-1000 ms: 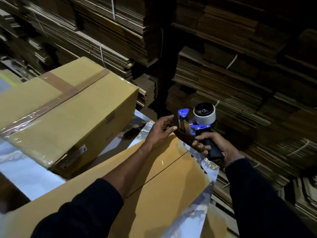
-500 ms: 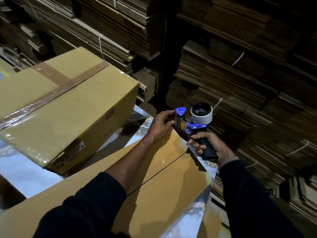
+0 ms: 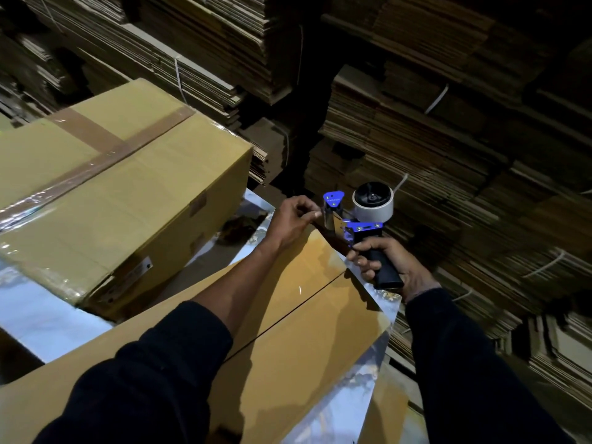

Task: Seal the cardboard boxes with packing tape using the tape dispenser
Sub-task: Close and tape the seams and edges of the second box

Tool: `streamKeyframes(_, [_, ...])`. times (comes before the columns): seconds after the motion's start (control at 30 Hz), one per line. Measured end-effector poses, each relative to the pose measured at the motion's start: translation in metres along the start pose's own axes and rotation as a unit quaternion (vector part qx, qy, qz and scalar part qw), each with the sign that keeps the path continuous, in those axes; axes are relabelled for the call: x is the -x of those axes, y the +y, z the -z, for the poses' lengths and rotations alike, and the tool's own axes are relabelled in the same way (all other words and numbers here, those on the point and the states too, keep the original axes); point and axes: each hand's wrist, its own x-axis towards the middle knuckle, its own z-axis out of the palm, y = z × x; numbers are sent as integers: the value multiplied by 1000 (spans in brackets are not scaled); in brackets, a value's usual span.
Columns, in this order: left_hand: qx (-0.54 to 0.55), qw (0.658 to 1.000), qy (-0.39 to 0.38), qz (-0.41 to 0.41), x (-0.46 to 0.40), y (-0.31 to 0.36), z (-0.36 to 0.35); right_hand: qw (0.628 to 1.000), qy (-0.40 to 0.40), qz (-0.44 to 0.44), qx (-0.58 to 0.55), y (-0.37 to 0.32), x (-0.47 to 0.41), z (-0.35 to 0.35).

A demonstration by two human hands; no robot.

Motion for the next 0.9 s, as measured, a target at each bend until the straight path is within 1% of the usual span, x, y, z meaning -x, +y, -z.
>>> streamKeyframes(0.07, [-21, 1000, -17, 3, -3, -2, 8, 1000, 2, -2, 6, -1, 0, 1])
streamKeyframes(0.13, [-59, 997, -55, -7, -9, -6, 20, 999, 21, -5, 23, -3, -1, 2])
streamKeyframes(0.23, [-140, 983, -112, -36, -14, -9, 36, 997, 49, -4, 61, -5, -2, -1])
streamKeyframes(0.3, [-178, 975, -122, -61, -16, -11, 44, 994, 55, -9, 89, -4, -4, -3])
streamKeyframes(0.37, [-197, 970, -119, -79, -16, -16, 49, 991, 60, -5, 123, -1, -9, -5])
streamKeyframes(0.43, [-186, 973, -115, -71, -16, -20, 51, 986, 61, 8, 152, 0, -15, -6])
streamKeyframes(0.5, [-165, 979, -109, -45, -14, -22, 49, 986, 61, 12, 152, 0, -18, -6])
streamKeyframes(0.57, [-165, 980, -101, -39, -14, -24, 46, 989, 57, 15, 138, -1, -18, -6])
streamKeyframes(0.63, [-165, 981, -82, -56, -14, -25, 44, 990, 54, 19, 130, -1, -15, -8])
streamKeyframes(0.77, [-150, 980, -46, -119, -20, -18, 41, 992, 52, 48, 106, -6, -14, -8])
streamKeyframes(0.9, [-169, 972, -38, -158, -31, -11, 40, 993, 65, 52, 86, -14, -21, -5])
